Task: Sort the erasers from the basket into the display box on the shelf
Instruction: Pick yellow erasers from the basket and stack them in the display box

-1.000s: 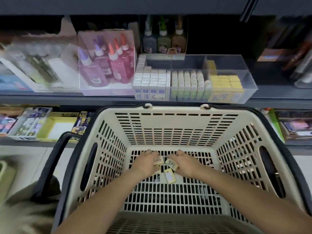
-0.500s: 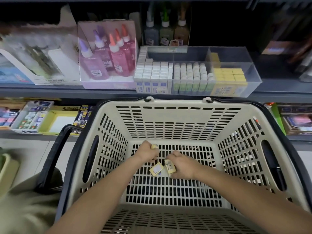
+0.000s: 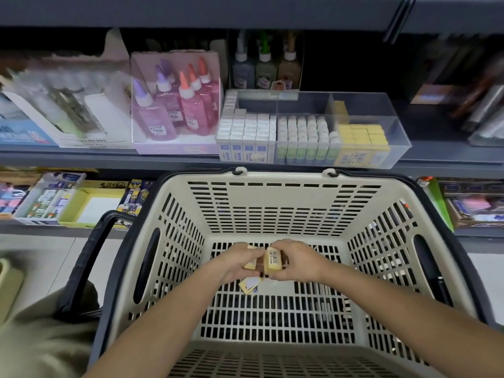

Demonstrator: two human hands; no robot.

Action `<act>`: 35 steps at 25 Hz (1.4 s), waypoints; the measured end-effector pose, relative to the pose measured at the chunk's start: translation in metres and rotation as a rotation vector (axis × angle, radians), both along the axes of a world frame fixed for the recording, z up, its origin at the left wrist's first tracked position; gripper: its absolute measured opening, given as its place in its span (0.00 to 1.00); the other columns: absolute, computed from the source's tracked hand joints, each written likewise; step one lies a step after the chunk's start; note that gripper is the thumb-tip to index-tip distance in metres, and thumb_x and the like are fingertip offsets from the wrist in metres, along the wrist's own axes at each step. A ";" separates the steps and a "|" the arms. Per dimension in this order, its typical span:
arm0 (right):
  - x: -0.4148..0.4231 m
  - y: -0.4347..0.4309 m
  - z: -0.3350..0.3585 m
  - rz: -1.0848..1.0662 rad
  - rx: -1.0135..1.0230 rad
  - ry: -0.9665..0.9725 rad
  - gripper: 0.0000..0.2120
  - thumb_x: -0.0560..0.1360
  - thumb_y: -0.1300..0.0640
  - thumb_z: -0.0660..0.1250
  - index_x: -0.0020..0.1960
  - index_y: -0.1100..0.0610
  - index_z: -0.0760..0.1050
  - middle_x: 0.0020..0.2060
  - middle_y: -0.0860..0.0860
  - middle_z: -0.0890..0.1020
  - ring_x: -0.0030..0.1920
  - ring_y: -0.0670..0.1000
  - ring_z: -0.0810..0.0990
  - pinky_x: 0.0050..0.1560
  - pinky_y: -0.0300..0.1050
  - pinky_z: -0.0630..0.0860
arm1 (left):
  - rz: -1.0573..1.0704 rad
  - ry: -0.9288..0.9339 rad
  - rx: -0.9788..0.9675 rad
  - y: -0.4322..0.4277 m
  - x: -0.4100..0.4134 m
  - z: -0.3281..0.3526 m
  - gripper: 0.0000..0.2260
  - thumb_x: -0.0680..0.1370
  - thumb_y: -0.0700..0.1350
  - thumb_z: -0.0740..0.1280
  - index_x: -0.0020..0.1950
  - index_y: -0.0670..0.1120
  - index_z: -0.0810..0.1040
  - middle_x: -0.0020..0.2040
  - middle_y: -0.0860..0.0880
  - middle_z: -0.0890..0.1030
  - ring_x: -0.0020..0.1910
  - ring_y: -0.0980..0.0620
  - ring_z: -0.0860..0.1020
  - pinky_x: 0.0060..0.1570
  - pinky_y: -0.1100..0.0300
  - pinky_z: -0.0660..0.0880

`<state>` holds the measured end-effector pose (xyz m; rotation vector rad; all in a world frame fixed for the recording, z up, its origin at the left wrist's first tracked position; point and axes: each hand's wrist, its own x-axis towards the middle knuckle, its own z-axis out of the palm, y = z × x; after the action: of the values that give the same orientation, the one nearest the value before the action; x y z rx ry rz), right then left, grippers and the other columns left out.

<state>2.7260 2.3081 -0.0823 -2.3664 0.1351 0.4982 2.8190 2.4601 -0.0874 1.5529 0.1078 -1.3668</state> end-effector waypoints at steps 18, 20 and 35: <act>-0.003 -0.075 0.131 -0.404 0.175 -0.225 0.27 0.62 0.55 0.79 0.54 0.52 0.68 0.43 0.51 0.81 0.43 0.52 0.80 0.50 0.51 0.78 | 0.184 -0.330 -0.410 -0.059 0.010 0.129 0.06 0.75 0.34 0.67 0.49 0.42 0.74 0.44 0.44 0.81 0.41 0.51 0.82 0.39 0.59 0.81; -0.004 -0.084 0.144 -0.439 0.196 -0.266 0.23 0.61 0.57 0.79 0.49 0.50 0.70 0.42 0.51 0.82 0.42 0.51 0.82 0.46 0.47 0.80 | 0.167 -0.420 -0.433 -0.070 0.016 0.146 0.06 0.75 0.35 0.67 0.49 0.43 0.74 0.45 0.44 0.82 0.43 0.51 0.82 0.40 0.57 0.81; 0.058 -0.183 0.192 -0.629 -0.118 -0.573 0.10 0.75 0.60 0.66 0.55 0.55 0.78 0.48 0.55 0.84 0.47 0.55 0.82 0.51 0.42 0.75 | 0.170 -0.626 -0.443 -0.128 0.046 0.178 0.04 0.77 0.36 0.66 0.48 0.44 0.74 0.46 0.44 0.80 0.47 0.50 0.81 0.39 0.61 0.80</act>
<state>2.7836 2.1253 0.1101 -2.3131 0.6234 -0.4926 2.8652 2.3317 0.0909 1.4762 -0.4128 -0.6649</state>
